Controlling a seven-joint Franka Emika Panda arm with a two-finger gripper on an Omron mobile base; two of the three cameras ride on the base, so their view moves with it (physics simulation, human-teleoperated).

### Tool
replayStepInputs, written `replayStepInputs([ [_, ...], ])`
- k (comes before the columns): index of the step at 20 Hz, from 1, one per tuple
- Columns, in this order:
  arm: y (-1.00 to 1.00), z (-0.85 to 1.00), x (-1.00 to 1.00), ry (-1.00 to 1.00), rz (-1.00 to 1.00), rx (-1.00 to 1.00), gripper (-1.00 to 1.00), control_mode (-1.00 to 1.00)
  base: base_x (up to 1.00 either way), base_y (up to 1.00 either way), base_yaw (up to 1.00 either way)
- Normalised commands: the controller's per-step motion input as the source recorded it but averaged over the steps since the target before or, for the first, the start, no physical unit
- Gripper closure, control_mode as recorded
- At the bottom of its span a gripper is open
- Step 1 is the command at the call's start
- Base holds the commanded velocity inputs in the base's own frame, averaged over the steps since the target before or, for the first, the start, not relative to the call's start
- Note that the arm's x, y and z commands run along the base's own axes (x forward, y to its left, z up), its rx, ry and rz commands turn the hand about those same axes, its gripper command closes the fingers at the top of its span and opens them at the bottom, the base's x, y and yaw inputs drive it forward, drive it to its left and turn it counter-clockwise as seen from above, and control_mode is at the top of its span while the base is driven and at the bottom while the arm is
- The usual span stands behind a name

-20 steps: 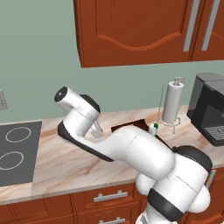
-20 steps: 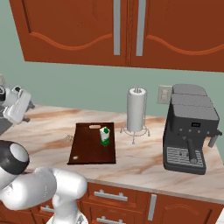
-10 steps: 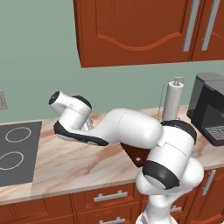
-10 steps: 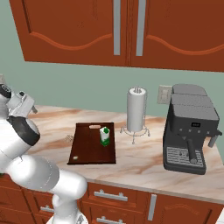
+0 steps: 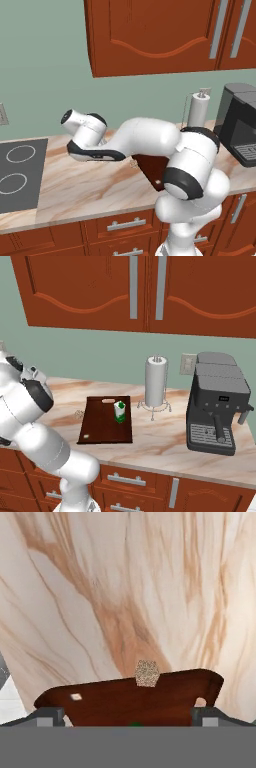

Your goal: Take out the milk from the fridge and place it on the tray on the counter. Then take the sugar cube near the tray and place it in the tray.

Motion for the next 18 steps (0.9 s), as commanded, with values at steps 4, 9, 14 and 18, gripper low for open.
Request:
replayStepInputs([
  [4, -0.18, -0.39, 0.11, 0.00, -0.05, 0.00, -1.00, -1.00, 0.00, 0.00, 0.00],
  [9, -0.10, -0.38, 0.16, 0.03, -0.08, 0.00, -1.00, -1.00, 0.00, 0.00, 0.00],
  [14, -0.17, -0.29, 0.15, 0.02, -0.07, 0.00, -1.00, -1.00, 0.00, 0.00, 0.00],
  [18, -0.27, -0.10, 0.04, 0.00, -0.04, 0.00, -1.00, -1.00, 0.00, 0.00, 0.00],
])
